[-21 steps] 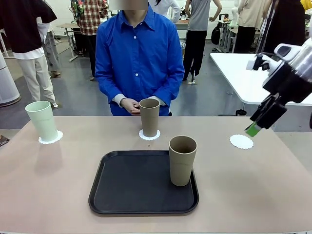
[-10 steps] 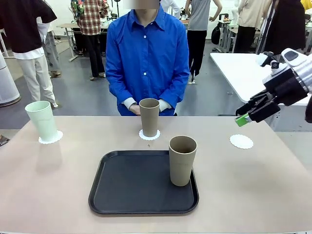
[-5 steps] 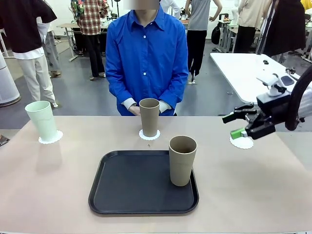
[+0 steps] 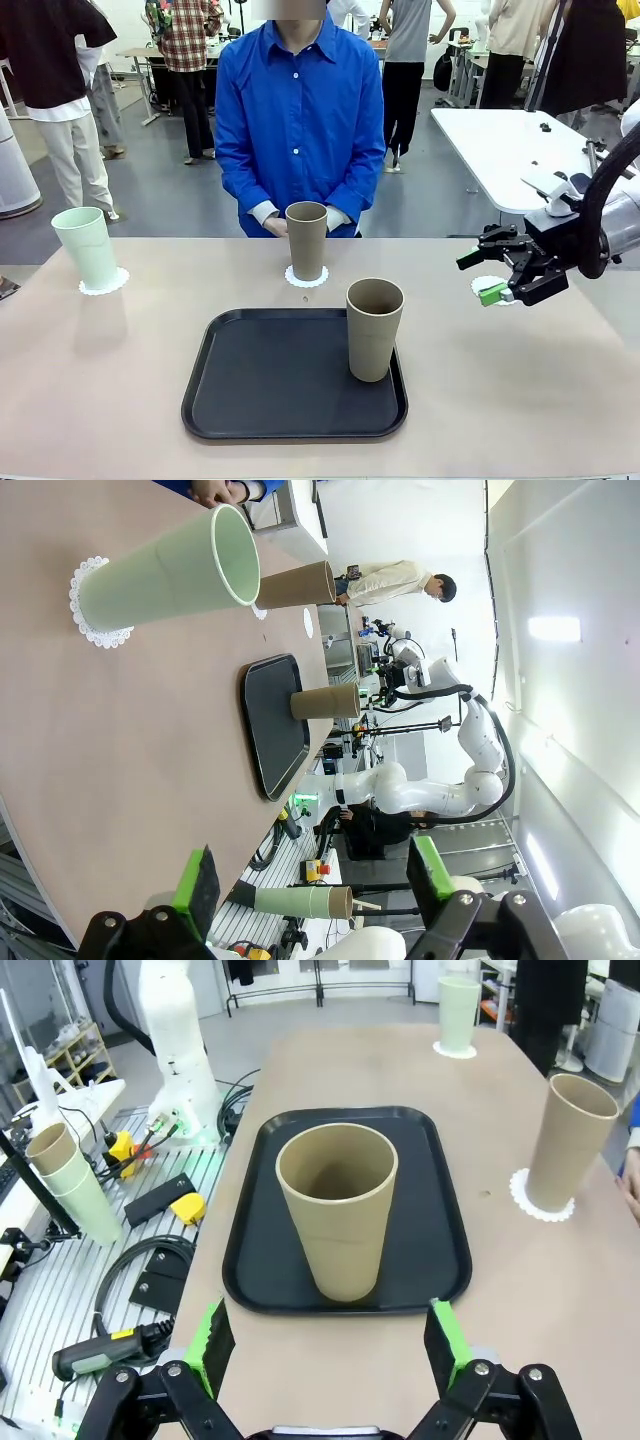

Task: Place coasters on the table and set cups on them.
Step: Take one Reusable plastic cup from the Flat Tray and place it on a coaster set by the human.

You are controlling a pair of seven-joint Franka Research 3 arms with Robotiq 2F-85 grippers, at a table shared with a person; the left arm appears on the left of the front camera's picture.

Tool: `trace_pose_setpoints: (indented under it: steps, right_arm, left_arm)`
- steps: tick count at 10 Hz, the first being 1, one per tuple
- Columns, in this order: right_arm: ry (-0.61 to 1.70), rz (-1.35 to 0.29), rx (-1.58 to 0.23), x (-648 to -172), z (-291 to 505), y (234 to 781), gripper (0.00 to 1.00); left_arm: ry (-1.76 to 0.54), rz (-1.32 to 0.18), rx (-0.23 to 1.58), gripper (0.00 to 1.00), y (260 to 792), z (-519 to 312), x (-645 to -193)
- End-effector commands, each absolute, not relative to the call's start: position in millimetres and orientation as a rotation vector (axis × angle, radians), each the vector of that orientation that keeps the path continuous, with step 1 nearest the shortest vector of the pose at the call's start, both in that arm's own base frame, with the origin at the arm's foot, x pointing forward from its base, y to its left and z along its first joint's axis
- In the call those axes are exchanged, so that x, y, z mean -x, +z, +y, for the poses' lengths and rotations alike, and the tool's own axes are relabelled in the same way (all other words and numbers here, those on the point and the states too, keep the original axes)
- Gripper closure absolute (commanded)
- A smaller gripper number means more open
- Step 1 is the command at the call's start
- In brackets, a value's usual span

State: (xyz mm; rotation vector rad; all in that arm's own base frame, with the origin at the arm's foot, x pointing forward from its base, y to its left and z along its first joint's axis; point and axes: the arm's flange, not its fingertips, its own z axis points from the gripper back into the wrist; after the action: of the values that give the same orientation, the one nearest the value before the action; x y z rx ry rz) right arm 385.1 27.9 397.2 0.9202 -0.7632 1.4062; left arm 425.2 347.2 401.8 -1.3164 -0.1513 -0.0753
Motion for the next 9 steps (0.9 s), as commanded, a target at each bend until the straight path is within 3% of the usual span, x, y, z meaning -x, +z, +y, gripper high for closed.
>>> trace_pose_setpoints:
  steps: [1, 3, 5, 9]
  right_arm:
    - [1.379, -0.777, -0.932, -382.8, 31.6, 402.8, 0.0]
    - [1.408, -0.763, -0.919, -384.4, 28.0, 398.8, 0.0]
    - [1.463, -0.885, -0.969, -381.9, 35.6, 378.7, 0.0]
    - [1.281, -0.966, -0.93, -394.0, 45.7, 309.8, 0.0]
  left_arm:
    - [-0.07, -0.15, 1.312, 0.0, 403.0, 348.4, -423.8]
    - [-0.07, -0.15, 1.312, 0.0, 403.0, 348.4, -423.8]
    - [-0.07, -0.15, 1.312, 0.0, 403.0, 348.4, -423.8]
    - [-0.07, -0.15, 1.312, 0.0, 403.0, 348.4, -423.8]
